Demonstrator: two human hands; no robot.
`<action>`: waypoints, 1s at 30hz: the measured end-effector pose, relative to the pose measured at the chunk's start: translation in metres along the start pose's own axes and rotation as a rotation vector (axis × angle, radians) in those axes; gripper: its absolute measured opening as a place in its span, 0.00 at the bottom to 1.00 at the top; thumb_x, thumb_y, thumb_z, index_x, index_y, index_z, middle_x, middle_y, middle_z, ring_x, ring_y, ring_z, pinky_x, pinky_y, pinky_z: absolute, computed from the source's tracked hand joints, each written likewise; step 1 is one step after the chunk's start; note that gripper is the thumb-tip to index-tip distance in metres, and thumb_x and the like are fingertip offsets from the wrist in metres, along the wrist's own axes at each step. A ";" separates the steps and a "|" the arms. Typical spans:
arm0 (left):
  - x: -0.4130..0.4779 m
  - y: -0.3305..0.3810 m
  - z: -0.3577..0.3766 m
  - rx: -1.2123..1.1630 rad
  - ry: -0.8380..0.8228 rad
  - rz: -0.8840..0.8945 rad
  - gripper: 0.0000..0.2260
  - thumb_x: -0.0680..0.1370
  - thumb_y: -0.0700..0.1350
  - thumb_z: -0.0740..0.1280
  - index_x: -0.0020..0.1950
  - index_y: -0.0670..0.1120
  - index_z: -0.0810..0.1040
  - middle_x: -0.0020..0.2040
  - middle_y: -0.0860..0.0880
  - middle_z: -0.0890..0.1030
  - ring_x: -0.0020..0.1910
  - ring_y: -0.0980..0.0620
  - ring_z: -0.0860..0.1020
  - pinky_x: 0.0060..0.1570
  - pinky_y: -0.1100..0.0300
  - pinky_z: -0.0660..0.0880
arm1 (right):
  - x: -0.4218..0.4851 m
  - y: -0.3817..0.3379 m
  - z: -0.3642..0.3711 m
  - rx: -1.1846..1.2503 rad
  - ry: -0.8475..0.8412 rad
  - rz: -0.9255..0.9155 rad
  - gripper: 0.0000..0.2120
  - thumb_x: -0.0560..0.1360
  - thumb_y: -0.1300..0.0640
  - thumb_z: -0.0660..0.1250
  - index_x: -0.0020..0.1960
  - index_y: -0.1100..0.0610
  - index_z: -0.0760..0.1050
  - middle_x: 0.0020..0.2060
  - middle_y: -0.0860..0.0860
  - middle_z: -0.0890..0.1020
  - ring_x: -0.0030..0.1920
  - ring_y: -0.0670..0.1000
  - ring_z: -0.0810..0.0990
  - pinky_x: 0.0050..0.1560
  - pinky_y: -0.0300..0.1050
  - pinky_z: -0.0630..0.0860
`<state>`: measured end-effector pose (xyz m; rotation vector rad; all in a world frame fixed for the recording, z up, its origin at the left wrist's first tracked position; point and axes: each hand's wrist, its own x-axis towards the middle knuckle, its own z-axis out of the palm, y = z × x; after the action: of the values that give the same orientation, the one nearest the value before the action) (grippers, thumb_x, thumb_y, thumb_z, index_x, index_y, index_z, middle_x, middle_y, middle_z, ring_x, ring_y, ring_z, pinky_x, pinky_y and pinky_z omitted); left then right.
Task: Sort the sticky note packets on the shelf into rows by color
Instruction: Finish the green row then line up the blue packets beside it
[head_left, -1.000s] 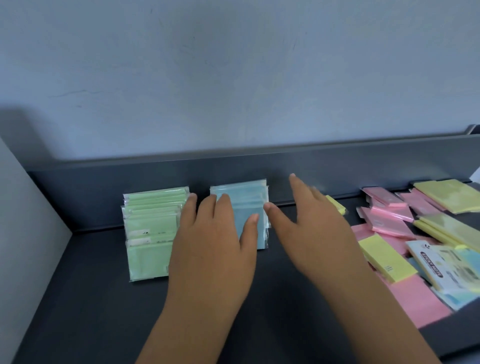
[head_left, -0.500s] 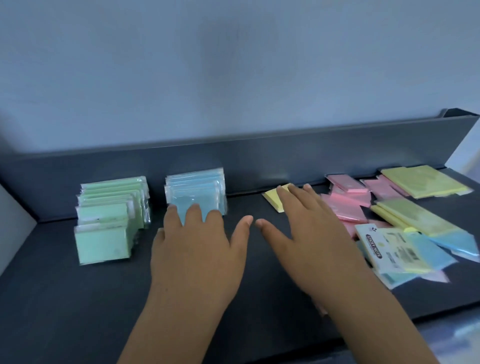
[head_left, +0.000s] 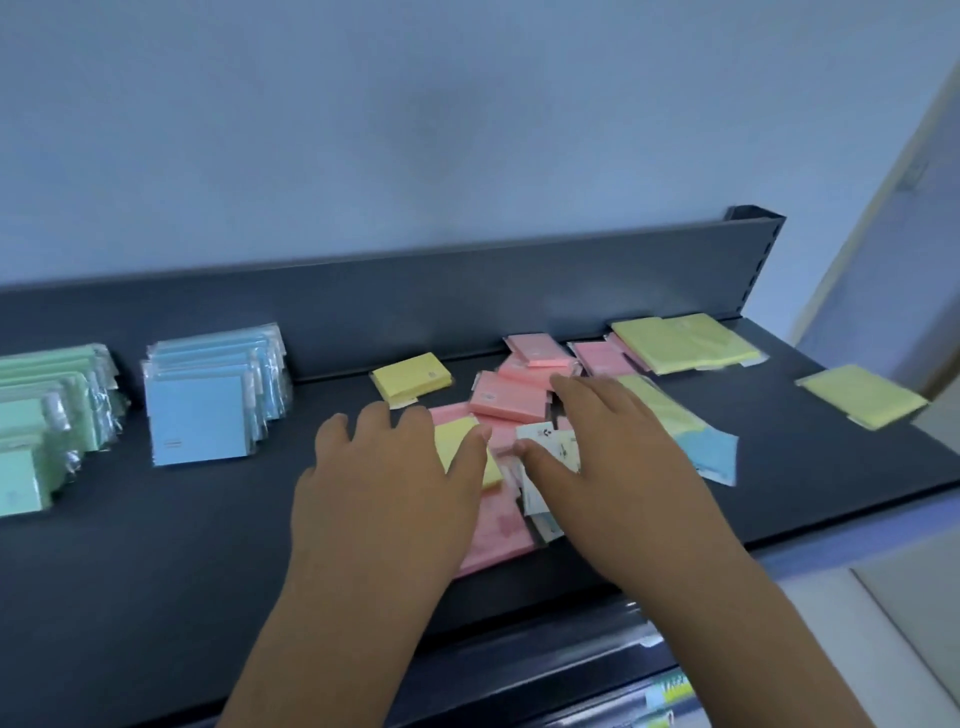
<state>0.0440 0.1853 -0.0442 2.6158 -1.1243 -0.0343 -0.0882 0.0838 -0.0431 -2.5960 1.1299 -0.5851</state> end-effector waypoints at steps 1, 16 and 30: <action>-0.001 0.005 0.001 0.009 0.017 0.014 0.28 0.80 0.68 0.49 0.70 0.55 0.73 0.69 0.53 0.74 0.71 0.44 0.66 0.63 0.47 0.73 | 0.000 0.005 -0.002 0.001 0.011 0.011 0.27 0.80 0.42 0.63 0.76 0.51 0.65 0.72 0.47 0.71 0.74 0.49 0.65 0.73 0.44 0.62; 0.003 0.090 0.023 -0.079 -0.060 0.308 0.19 0.78 0.65 0.63 0.66 0.60 0.76 0.67 0.60 0.73 0.70 0.50 0.65 0.67 0.51 0.68 | 0.009 0.111 -0.044 0.053 -0.031 0.125 0.20 0.79 0.44 0.65 0.69 0.49 0.74 0.62 0.47 0.77 0.65 0.51 0.73 0.59 0.48 0.72; -0.004 0.148 0.062 0.078 -0.077 -0.046 0.40 0.64 0.74 0.71 0.73 0.64 0.65 0.75 0.59 0.67 0.77 0.47 0.60 0.71 0.41 0.66 | 0.023 0.181 -0.042 0.097 -0.316 -0.344 0.19 0.77 0.41 0.69 0.64 0.47 0.81 0.72 0.50 0.69 0.76 0.49 0.61 0.73 0.44 0.63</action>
<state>-0.0721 0.0754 -0.0632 2.7308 -1.1123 -0.1036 -0.2090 -0.0570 -0.0682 -2.6888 0.5496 -0.2692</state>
